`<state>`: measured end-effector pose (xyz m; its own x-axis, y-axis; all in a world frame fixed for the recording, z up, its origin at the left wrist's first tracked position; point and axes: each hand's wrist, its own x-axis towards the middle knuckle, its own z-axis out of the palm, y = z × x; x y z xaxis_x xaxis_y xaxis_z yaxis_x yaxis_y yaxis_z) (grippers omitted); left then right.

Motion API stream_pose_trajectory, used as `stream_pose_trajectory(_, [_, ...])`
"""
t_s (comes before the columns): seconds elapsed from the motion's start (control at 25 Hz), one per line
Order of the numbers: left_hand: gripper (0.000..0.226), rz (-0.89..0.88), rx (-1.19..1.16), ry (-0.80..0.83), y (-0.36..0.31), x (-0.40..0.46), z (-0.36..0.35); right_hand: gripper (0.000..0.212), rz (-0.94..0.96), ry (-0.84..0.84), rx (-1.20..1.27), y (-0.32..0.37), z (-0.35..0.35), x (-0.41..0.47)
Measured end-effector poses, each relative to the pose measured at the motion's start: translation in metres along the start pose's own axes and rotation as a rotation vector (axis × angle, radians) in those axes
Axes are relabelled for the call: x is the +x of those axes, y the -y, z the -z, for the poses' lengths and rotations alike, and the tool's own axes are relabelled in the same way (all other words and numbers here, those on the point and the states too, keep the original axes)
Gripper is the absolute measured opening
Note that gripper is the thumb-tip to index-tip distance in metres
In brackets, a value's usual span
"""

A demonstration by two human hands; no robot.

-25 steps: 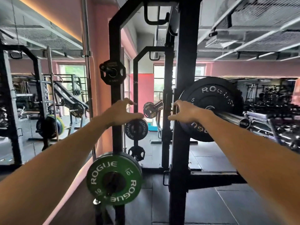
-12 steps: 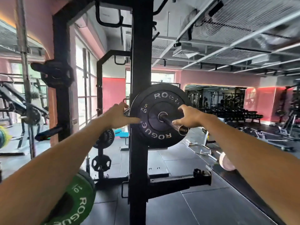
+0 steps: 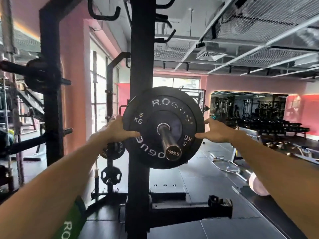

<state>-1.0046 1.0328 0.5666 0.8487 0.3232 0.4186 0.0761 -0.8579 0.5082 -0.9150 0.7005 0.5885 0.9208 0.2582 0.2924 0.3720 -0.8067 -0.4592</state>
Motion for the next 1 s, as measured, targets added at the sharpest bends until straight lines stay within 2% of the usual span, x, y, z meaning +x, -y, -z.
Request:
stream_pose_trajectory(0.08, [0.116, 0.050, 0.057, -0.043, 0.011, 0.029, -0.015, 0.065, 0.016, -0.034, 0.021, -0.013, -0.007, 0.023])
stream_pose_trajectory(0.12, [0.123, 0.056, 0.063, -0.073, 0.011, 0.040, -0.022, 0.075, 0.014, -0.050, 0.016, -0.022, -0.012, 0.040])
stream_pose_trajectory(0.32, [0.140, 0.032, -0.053, -0.113, 0.027, 0.127, -0.051, 0.130, -0.037, -0.147, 0.002, -0.047, -0.036, 0.128])
stream_pose_trajectory(0.4, [0.143, 0.032, -0.119, -0.155, 0.039, 0.167, -0.063, 0.140, -0.054, -0.179, 0.030, -0.049, -0.042, 0.163])
stream_pose_trajectory(0.6, [0.130, 0.015, -0.226, -0.265, 0.041, 0.211, -0.075, 0.139, -0.031, -0.214, 0.294, -0.063, -0.064, 0.239])
stream_pose_trajectory(0.68, [0.118, 0.057, -0.261, -0.278, 0.041, 0.212, -0.081, 0.125, -0.020, -0.271, 0.398, -0.059, -0.070, 0.243])
stream_pose_trajectory(0.8, [0.111, 0.090, -0.294, -0.292, 0.044, 0.212, -0.086, 0.109, -0.034, -0.312, 0.450, -0.059, -0.071, 0.246])
stream_pose_trajectory(1.0, [0.107, 0.069, -0.359, -0.313, 0.042, 0.194, -0.079, 0.105, -0.048, -0.310, 0.408, -0.053, -0.059, 0.220])
